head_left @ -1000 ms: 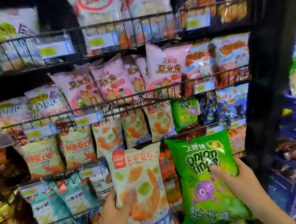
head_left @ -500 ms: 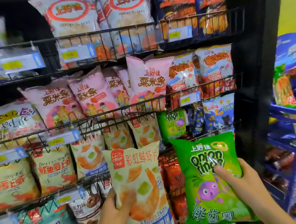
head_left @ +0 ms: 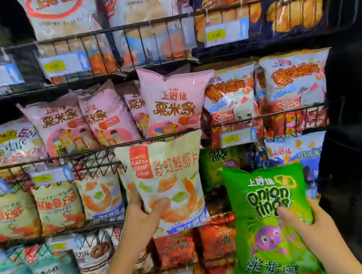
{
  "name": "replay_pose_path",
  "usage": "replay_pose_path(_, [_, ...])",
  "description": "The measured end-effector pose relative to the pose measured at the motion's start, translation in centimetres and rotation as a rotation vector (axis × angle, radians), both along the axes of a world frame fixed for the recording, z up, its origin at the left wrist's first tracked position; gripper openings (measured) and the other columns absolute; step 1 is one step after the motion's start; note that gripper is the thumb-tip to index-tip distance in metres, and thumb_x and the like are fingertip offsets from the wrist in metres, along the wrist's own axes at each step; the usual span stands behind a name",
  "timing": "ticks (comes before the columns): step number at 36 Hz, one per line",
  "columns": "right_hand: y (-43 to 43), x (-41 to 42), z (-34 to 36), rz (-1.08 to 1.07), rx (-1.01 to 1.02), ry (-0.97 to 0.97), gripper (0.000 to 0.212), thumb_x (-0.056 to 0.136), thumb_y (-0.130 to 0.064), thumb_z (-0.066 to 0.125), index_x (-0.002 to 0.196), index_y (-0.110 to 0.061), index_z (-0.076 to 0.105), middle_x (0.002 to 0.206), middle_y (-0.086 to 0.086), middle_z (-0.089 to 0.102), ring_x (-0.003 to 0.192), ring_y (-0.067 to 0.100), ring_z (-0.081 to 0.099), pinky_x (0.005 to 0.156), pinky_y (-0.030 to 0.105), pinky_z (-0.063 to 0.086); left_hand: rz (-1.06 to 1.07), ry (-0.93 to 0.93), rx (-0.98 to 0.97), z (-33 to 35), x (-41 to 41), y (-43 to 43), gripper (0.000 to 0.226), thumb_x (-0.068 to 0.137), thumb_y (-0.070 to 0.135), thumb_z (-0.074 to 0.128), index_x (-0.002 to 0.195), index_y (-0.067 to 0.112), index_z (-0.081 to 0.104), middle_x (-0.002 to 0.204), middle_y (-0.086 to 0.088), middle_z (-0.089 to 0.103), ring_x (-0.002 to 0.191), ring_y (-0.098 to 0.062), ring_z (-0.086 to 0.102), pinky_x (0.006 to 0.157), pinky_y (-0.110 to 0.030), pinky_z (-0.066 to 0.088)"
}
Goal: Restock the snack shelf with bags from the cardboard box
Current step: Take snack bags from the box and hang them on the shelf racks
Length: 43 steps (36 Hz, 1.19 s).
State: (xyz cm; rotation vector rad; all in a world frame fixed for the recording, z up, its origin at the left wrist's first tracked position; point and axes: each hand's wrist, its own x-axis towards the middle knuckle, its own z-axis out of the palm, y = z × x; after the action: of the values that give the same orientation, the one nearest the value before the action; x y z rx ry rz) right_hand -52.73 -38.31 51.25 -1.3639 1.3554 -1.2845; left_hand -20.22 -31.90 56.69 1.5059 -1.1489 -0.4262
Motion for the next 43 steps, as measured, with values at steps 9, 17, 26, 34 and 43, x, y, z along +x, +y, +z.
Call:
replay_pose_path(9, [-3.1,-0.9,0.2,0.087,-0.028,0.025,0.041,0.069,-0.042,0.084,0.103,-0.024,0.068,0.085,-0.007,0.077,0.083,0.013,0.071,0.079,0.035,0.054,-0.021,0.002,-0.120,-0.8,0.3,-4.4,0.051,0.089,0.014,0.070,0.128,0.039,0.047,0.112,0.030,0.064,0.098,0.023,0.057,0.077,-0.001,0.045])
replay_pose_path(17, [-3.8,-0.9,-0.2,0.114,-0.117,-0.004,0.054,0.060,-0.052,0.084,0.101,-0.021,0.069,0.088,-0.006,0.078,0.079,0.009,0.073,0.069,0.015,0.053,-0.053,-0.044,-0.133,-2.6,1.9,-7.4,0.039,0.093,0.018,0.068,0.127,0.019,0.050,0.091,0.027,0.070,0.066,0.011,0.062,0.061,-0.003,0.047])
replay_pose_path(26, [-3.7,-1.1,-0.5,0.149,-0.132,0.000,0.025,0.082,-0.011,0.077,0.102,-0.022,0.068,0.088,-0.005,0.078,0.076,0.008,0.071,0.065,0.009,0.050,-0.122,-0.181,0.010,-4.9,2.8,-8.9,0.076,0.078,0.071,0.062,0.140,0.029,0.046,0.129,0.012,0.063,0.114,0.000,0.060,0.092,-0.025,0.051])
replay_pose_path(34, [-3.2,-0.4,-0.4,0.160,-0.143,-0.035,0.027,0.078,-0.012,0.079,0.100,-0.023,0.067,0.088,-0.006,0.078,0.073,0.003,0.071,0.064,0.011,0.051,-0.121,-0.313,0.116,-5.6,3.2,-8.8,0.051,0.089,0.059,0.057,0.135,0.044,0.040,0.128,0.018,0.060,0.119,-0.008,0.057,0.101,-0.036,0.048])
replay_pose_path(43, [-2.9,-0.3,0.3,0.154,-0.173,-0.073,0.035,0.069,-0.025,0.086,0.098,-0.027,0.065,0.079,-0.018,0.075,0.066,-0.004,0.067,0.057,0.004,0.045,-0.173,-0.345,0.195,-5.9,4.0,-9.5,0.050,0.098,0.035,0.059,0.134,0.049,0.027,0.113,0.055,0.052,0.115,0.012,0.050,0.103,-0.024,0.039])
